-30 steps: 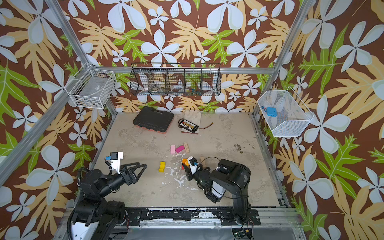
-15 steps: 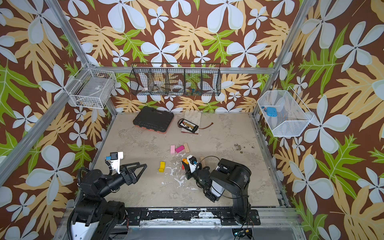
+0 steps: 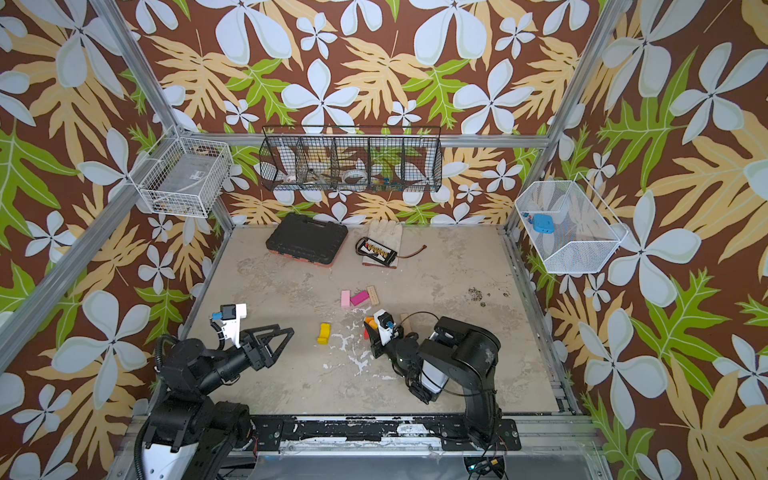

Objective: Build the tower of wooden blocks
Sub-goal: 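Open the right gripper and lift it off the yellow cylinder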

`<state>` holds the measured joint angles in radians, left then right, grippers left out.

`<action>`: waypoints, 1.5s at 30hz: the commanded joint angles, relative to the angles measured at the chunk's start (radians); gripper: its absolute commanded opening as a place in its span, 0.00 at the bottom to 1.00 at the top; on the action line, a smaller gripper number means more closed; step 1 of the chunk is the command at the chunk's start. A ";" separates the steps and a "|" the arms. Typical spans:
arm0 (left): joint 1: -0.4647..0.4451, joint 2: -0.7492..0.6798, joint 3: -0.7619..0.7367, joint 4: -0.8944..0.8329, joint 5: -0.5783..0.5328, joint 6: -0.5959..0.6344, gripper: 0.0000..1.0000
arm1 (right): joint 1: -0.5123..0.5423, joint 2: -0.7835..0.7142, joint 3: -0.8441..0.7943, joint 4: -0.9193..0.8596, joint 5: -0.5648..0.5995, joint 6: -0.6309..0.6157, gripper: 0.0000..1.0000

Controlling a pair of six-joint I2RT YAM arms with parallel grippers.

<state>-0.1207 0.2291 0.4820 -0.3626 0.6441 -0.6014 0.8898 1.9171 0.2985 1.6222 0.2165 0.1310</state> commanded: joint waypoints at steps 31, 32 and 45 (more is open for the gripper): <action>-0.001 -0.002 -0.002 0.024 0.008 -0.008 1.00 | -0.001 -0.004 0.024 0.016 0.032 -0.010 0.41; -0.001 -0.001 -0.002 0.023 0.007 -0.008 1.00 | -0.002 -0.003 0.024 0.015 0.033 -0.009 0.42; -0.002 -0.003 -0.003 0.022 0.008 -0.008 1.00 | -0.012 0.008 0.052 -0.003 0.029 -0.009 0.42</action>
<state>-0.1207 0.2283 0.4816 -0.3626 0.6441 -0.6052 0.8799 1.9209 0.3443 1.6173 0.2413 0.1230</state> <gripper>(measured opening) 0.998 0.419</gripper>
